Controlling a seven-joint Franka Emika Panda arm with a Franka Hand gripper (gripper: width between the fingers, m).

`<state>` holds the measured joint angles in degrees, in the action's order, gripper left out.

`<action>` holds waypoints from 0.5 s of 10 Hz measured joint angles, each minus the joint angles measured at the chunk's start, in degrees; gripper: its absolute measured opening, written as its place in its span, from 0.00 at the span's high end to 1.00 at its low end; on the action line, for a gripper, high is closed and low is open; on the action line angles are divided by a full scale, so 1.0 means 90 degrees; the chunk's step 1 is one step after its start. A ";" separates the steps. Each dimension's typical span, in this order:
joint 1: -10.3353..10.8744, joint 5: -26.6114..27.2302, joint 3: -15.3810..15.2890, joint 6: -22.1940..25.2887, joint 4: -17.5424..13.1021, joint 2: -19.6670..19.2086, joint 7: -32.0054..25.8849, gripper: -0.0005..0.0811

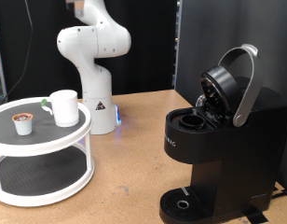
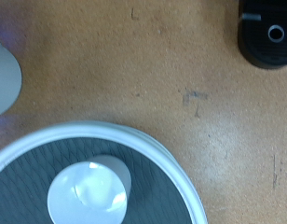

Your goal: Make a cup of coffee with the keurig machine

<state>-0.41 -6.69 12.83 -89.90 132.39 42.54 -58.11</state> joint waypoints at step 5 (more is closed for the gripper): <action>-0.0208 -0.0875 0.0878 -0.0557 0.0162 -0.0294 -0.0884 0.01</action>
<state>-2.28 -14.57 20.73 -94.91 133.85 39.89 -66.07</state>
